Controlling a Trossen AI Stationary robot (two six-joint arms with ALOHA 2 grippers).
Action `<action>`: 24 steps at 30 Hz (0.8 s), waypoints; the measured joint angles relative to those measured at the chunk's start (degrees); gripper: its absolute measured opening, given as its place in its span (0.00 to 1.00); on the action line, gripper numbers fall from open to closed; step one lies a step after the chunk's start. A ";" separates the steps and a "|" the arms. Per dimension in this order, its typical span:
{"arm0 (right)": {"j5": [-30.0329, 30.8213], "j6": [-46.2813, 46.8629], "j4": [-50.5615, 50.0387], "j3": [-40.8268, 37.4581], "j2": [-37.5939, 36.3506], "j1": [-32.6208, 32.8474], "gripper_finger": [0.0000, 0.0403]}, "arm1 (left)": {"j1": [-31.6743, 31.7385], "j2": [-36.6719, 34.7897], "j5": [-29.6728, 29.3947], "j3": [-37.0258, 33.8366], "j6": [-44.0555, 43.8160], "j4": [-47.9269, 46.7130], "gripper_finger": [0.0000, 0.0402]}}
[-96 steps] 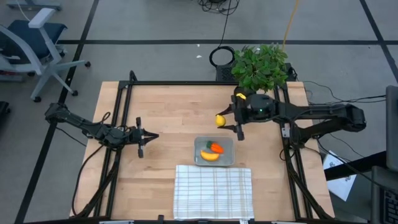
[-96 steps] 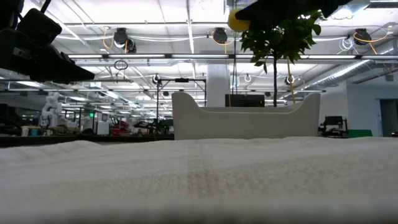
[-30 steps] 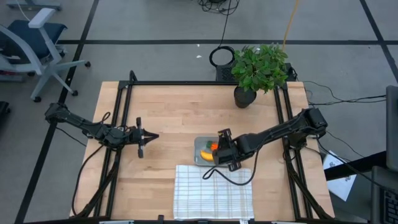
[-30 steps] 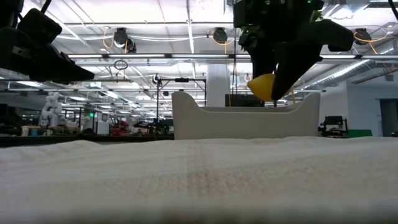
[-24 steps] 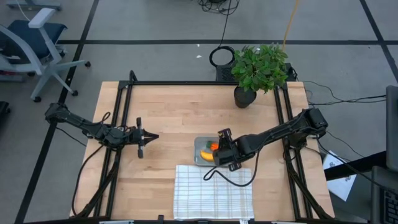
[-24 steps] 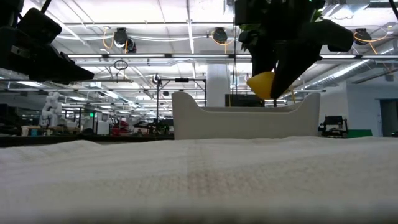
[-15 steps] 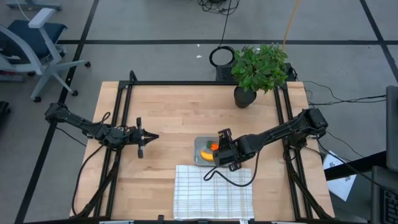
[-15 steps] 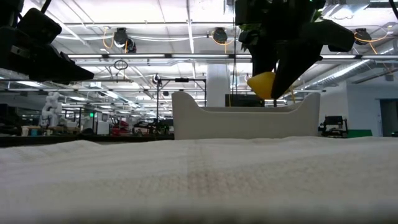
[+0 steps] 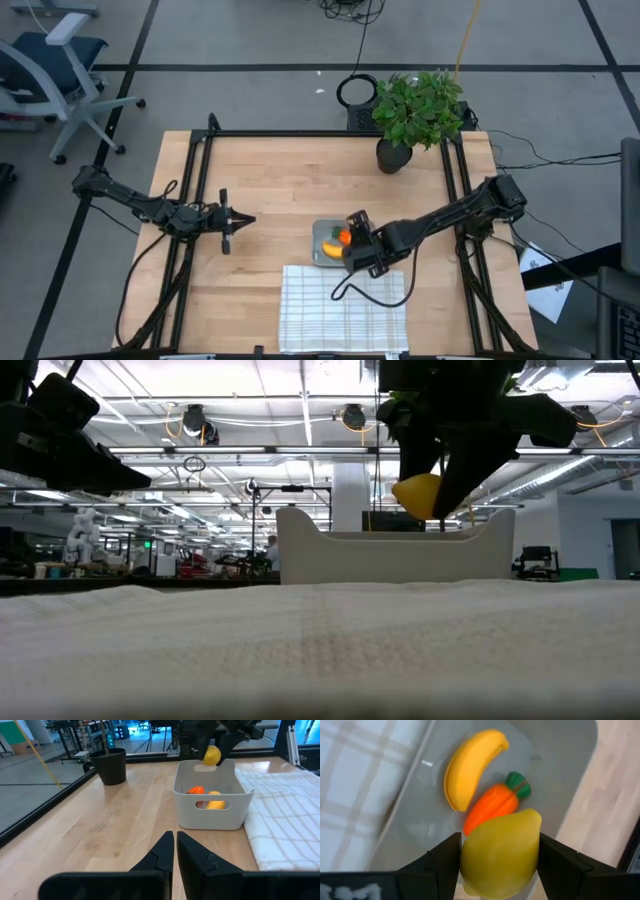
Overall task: Pick and placing Produce into tupperware
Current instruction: Put the yellow lemon into the gray bin
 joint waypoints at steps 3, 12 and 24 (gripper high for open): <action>-0.02 -1.26 0.05 0.00 0.35 0.14 0.52 | -0.01 -0.01 0.01 0.00 -0.02 0.00 0.06; -3.05 -9.69 1.89 0.00 0.41 0.51 0.52 | -0.01 0.01 0.05 0.00 -0.01 0.00 0.06; -7.82 -15.73 4.98 0.00 2.41 -1.55 0.52 | 0.01 -0.01 0.06 0.00 0.23 -0.03 0.06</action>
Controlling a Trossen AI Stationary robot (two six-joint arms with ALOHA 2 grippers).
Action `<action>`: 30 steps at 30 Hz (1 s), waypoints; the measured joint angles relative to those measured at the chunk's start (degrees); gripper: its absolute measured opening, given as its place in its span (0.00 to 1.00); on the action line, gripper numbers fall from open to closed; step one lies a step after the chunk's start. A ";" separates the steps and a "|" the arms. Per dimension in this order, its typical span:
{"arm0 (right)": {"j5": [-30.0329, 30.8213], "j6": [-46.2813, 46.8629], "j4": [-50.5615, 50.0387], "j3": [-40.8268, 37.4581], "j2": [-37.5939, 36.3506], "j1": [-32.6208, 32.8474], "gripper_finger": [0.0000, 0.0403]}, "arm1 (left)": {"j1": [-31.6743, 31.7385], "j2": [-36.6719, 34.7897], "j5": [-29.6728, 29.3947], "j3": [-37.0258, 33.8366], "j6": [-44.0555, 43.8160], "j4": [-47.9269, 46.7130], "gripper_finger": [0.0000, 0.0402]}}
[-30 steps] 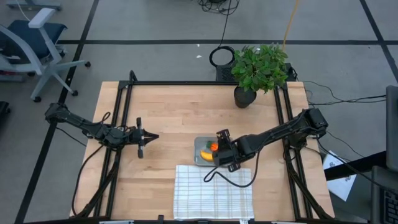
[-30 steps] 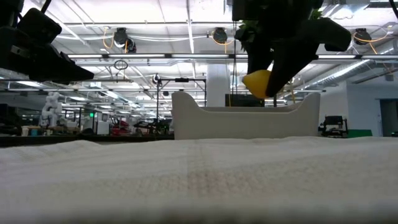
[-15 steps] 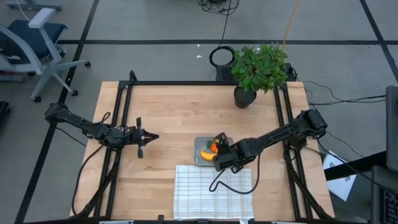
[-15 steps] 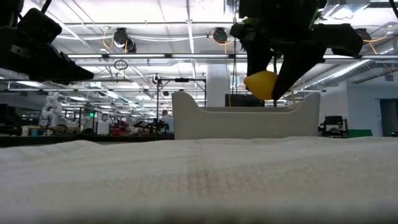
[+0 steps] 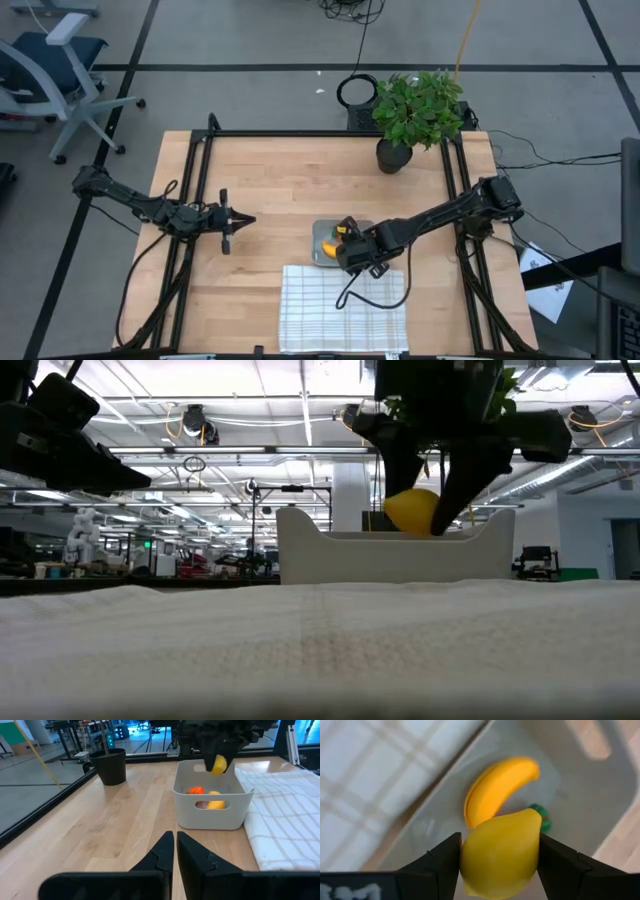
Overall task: Pick and placing Produce into tupperware
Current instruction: Put the yellow lemon into the gray bin
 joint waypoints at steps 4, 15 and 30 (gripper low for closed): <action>-2.68 0.06 -0.71 0.00 2.21 -0.31 0.52 | -0.01 -0.01 0.05 0.00 0.11 -0.11 0.06; -2.99 0.19 -1.98 0.00 4.26 -1.23 0.52 | -0.01 0.02 0.05 0.00 0.10 -0.43 0.06; -8.23 -2.85 -2.05 0.00 4.35 -3.81 0.52 | -0.02 0.02 0.04 0.00 0.07 -0.43 0.06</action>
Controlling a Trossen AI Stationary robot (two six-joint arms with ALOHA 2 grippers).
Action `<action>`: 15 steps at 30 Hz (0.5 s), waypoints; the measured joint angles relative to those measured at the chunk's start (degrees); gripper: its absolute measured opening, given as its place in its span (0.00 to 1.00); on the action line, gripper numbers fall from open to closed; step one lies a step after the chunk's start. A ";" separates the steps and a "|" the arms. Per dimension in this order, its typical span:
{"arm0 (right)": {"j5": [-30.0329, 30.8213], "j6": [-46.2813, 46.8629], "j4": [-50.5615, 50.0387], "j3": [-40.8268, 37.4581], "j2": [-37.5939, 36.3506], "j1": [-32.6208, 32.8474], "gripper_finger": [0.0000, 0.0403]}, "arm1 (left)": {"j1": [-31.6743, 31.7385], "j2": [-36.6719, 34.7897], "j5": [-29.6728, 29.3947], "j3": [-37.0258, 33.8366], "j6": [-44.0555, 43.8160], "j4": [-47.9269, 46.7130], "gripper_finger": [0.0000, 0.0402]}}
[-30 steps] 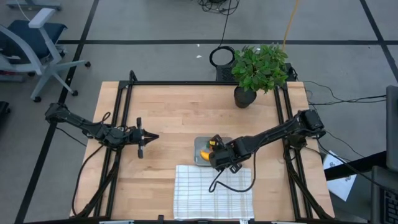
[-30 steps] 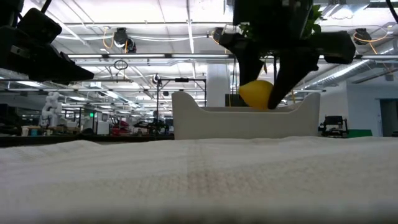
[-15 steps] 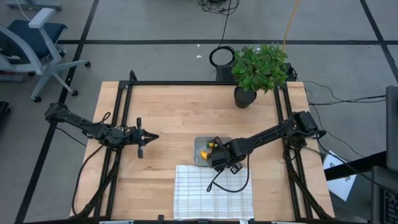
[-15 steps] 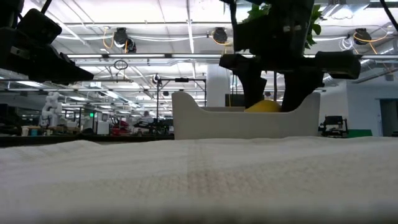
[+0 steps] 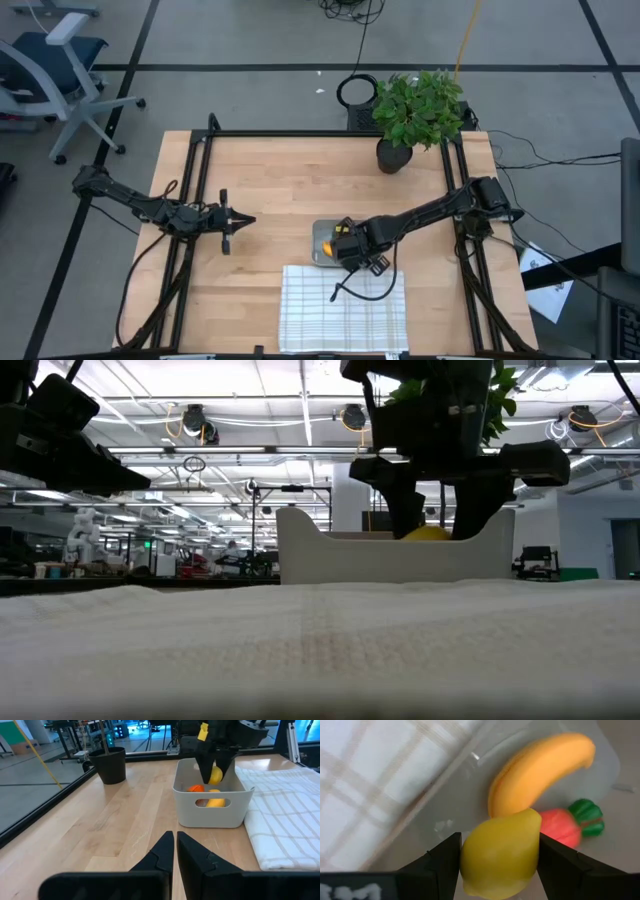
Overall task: Pick and placing Produce into tupperware
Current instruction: Put the yellow lemon into the gray bin
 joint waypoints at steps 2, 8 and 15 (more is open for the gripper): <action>-0.39 -0.22 0.20 0.00 0.20 0.07 0.52 | 0.02 0.00 0.00 0.00 0.00 0.00 0.06; -0.61 -0.72 0.03 0.00 0.94 0.02 0.52 | 0.02 -0.02 -0.01 0.00 0.00 -0.08 0.06; -0.64 -1.37 0.15 -0.02 1.79 0.00 0.52 | 0.02 -0.01 -0.01 0.00 -0.04 -0.08 0.06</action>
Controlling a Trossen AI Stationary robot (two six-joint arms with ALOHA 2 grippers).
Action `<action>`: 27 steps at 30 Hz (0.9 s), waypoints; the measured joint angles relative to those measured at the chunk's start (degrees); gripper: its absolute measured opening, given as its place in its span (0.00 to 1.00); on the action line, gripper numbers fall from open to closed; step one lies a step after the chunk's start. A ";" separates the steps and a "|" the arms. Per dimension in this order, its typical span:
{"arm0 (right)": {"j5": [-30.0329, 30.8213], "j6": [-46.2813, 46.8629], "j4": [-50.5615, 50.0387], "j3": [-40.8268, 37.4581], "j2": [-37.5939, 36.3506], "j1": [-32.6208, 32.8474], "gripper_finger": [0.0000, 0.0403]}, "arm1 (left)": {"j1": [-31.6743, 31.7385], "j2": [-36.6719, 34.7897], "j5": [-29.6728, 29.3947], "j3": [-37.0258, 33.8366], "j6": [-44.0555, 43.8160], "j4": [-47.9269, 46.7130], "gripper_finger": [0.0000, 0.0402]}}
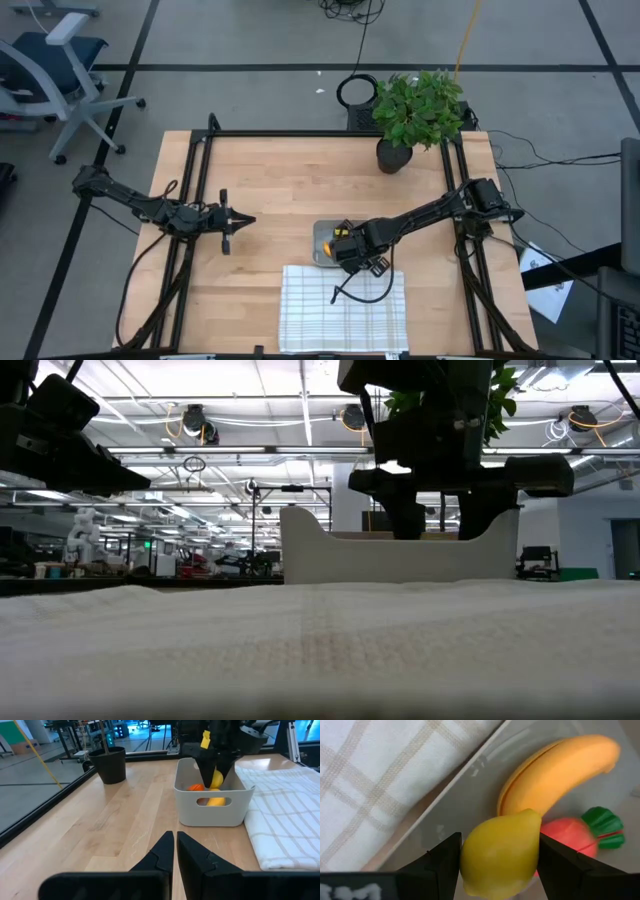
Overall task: Pick and placing Produce into tupperware
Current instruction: Put the yellow lemon into the gray bin
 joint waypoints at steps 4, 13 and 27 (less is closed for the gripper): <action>-0.02 -0.15 0.18 0.02 -0.07 -0.52 0.52 | 0.00 0.01 0.00 0.00 -0.01 -0.03 0.06; -0.51 -0.21 0.28 0.02 -0.10 -0.81 0.52 | 0.00 -0.01 -0.01 0.00 -0.01 -0.08 0.06; -2.99 -0.34 1.33 0.02 -0.10 -2.03 0.52 | -0.01 -0.01 -0.01 0.00 -0.01 -0.19 0.06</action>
